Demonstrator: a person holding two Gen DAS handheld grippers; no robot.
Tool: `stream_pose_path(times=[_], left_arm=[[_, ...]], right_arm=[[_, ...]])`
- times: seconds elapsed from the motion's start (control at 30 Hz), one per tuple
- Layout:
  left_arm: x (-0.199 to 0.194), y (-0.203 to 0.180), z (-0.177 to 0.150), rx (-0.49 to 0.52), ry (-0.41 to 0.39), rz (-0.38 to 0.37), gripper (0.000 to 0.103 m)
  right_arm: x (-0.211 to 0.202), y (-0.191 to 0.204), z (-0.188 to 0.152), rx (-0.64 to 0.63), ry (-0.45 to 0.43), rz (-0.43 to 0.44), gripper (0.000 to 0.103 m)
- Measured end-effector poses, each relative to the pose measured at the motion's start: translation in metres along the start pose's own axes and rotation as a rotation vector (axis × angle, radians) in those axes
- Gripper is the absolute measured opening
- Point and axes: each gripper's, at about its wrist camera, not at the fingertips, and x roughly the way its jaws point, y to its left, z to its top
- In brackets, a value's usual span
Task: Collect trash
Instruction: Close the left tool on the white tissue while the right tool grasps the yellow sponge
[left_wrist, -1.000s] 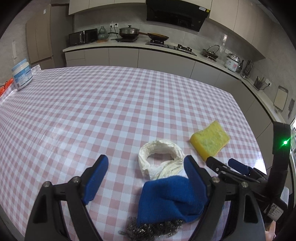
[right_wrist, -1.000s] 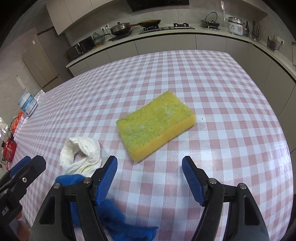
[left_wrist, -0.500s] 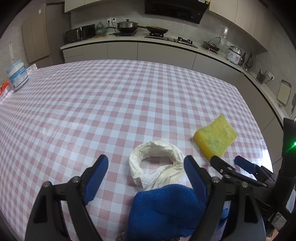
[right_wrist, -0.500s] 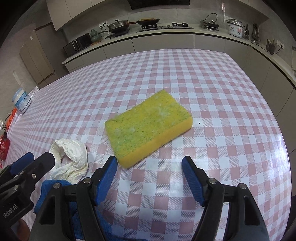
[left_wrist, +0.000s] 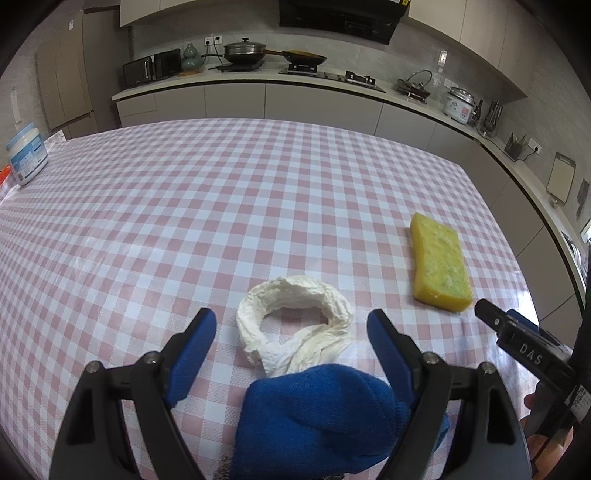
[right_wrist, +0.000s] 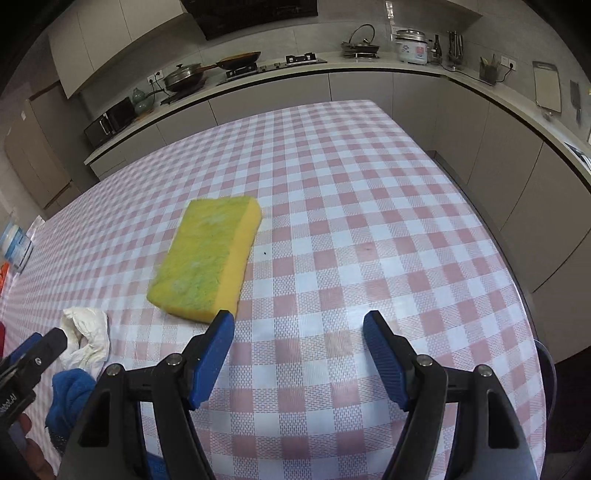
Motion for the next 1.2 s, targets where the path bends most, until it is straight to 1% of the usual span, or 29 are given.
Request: stream_pose_path(times=[0.07,0.17,0.2,0.3,0.4,0.47,0.6,0.7,0.77,0.87,1.03,1.2], left_arm=[[-0.002,0.001,0.002,-0.002,-0.006,0.005,0.085],[-0.003,0.007,0.001,-0.01,-0.008,0.017,0.085],[-0.003,0.009,0.001,-0.012,-0.006,0.02,0.085],[0.0,0.013,-0.001,-0.013,0.006,0.029,0.085],[0.006,0.013,-0.003,-0.018,0.04,0.012,0.085],[0.009,0.009,-0.004,-0.011,0.046,0.012,0.085],[0.021,0.002,-0.004,0.016,0.063,0.042,0.085],[0.031,0.003,-0.004,0.003,0.087,0.029,0.085],[0.032,0.002,-0.004,0.006,0.078,0.03,0.085],[0.036,-0.001,0.001,0.001,0.084,0.022,0.085],[0.043,-0.005,0.011,-0.019,0.087,0.014,0.082],[0.052,-0.012,0.022,-0.021,0.072,0.022,0.082]], right_arm=[[-0.006,0.009,0.003,-0.008,-0.014,0.04,0.074],[-0.01,0.028,0.005,-0.037,-0.019,0.078,0.078],[-0.009,0.034,0.006,-0.046,-0.019,0.085,0.08],[-0.003,0.048,0.008,-0.07,-0.013,0.101,0.082],[0.002,0.057,0.011,-0.079,-0.01,0.108,0.083],[0.004,0.061,0.013,-0.086,-0.012,0.102,0.085],[0.011,0.061,0.019,-0.076,-0.014,0.092,0.088],[0.02,0.061,0.022,-0.077,0.002,0.087,0.088],[0.025,0.062,0.023,-0.077,0.013,0.092,0.088],[0.034,0.064,0.023,-0.089,0.033,0.076,0.088],[0.039,0.056,0.025,-0.071,0.036,0.096,0.088],[0.041,0.052,0.03,-0.068,0.053,0.107,0.088]])
